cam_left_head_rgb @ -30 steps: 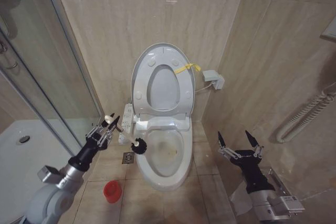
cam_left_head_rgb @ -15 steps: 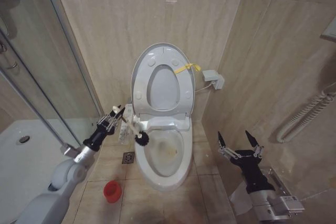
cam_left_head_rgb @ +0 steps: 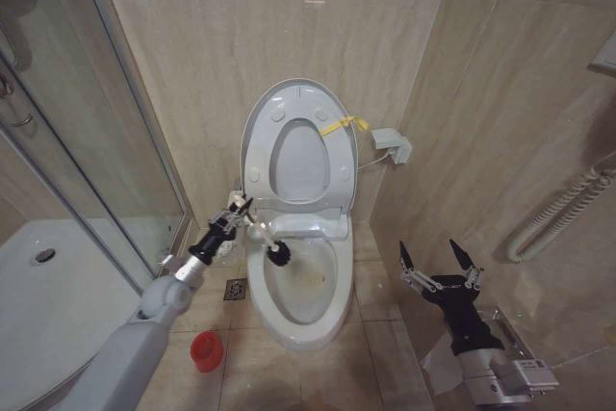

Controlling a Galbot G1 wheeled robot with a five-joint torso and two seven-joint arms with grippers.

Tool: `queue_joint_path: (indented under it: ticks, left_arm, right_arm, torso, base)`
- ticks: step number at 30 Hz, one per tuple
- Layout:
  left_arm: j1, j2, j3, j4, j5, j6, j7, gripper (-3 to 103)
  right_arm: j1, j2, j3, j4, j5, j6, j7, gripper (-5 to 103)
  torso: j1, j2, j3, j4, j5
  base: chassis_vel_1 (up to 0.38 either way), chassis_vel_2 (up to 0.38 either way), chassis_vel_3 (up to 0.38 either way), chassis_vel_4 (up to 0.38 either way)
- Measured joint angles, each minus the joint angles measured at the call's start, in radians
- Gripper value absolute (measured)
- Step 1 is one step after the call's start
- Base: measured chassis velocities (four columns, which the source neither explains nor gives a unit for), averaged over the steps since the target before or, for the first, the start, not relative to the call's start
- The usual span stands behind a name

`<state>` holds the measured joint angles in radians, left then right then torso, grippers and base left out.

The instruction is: Open the toilet lid, clean the toilet bowl with a toilet brush, close the toilet lid, and flush.

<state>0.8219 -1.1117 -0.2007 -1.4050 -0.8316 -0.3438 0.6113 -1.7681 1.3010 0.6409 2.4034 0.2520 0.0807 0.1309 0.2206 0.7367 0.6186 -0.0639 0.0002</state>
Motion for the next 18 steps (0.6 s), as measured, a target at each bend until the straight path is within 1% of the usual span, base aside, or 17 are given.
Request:
queue_joint_path:
  ticks: [3,4,7,8,10,11,12,14,18]
  left_arm:
    - [-0.058,-0.038,0.081,0.094,0.035,-0.03,0.0,26]
    - [-0.058,-0.038,0.081,0.094,0.035,-0.03,0.0,26]
    - [-0.112,-0.076,0.139,0.195,0.092,-0.074,0.005,26]
    - [-0.112,-0.076,0.139,0.195,0.092,-0.074,0.005,26]
    - [-0.161,-0.107,0.175,0.298,0.164,-0.128,0.021,26]
    - [-0.176,-0.114,0.184,0.329,0.187,-0.144,0.029,26]
    - [-0.176,-0.114,0.184,0.329,0.187,-0.144,0.029,26]
    - [-0.205,-0.132,0.212,0.4,0.226,-0.178,0.048,26]
    - [-0.221,-0.154,0.23,0.468,0.247,-0.198,0.063,26]
  right_arm:
    - [0.0,0.0,0.0,0.0,0.0,0.0,0.0,100]
    - [0.0,0.0,0.0,0.0,0.0,0.0,0.0,100]
    - [0.0,0.0,0.0,0.0,0.0,0.0,0.0,100]
    - [0.0,0.0,0.0,0.0,0.0,0.0,0.0,100]
    - [0.0,0.0,0.0,0.0,0.0,0.0,0.0,100]
    - [0.0,0.0,0.0,0.0,0.0,0.0,0.0,100]
    - [0.0,0.0,0.0,0.0,0.0,0.0,0.0,100]
    - [0.0,0.0,0.0,0.0,0.0,0.0,0.0,100]
    - [0.0,0.0,0.0,0.0,0.0,0.0,0.0,100]
  torso:
    - [0.0,0.0,0.0,0.0,0.0]
    - [0.0,0.0,0.0,0.0,0.0]
    - [0.0,0.0,0.0,-0.0001,0.0002]
    - [0.0,0.0,0.0,-0.0001,0.0002]
    - [0.0,0.0,0.0,0.0,-0.0001]
    - [0.0,0.0,0.0,-0.0002,0.0001]
    - [0.0,0.0,0.0,-0.0002,0.0001]
    - [0.0,0.0,0.0,0.0001,0.0001]
    - [0.0,0.0,0.0,0.0002,0.0002]
  base:
    - [0.0,0.0,0.0,0.0]
    - [0.0,0.0,0.0,0.0]
    - [0.0,0.0,0.0,0.0]
    - [0.0,0.0,0.0,0.0]
    - [0.0,0.0,0.0,0.0]
    - [0.0,0.0,0.0,0.0]
    - [0.0,0.0,0.0,0.0]
    - [0.0,0.0,0.0,0.0]
    - [0.0,0.0,0.0,0.0]
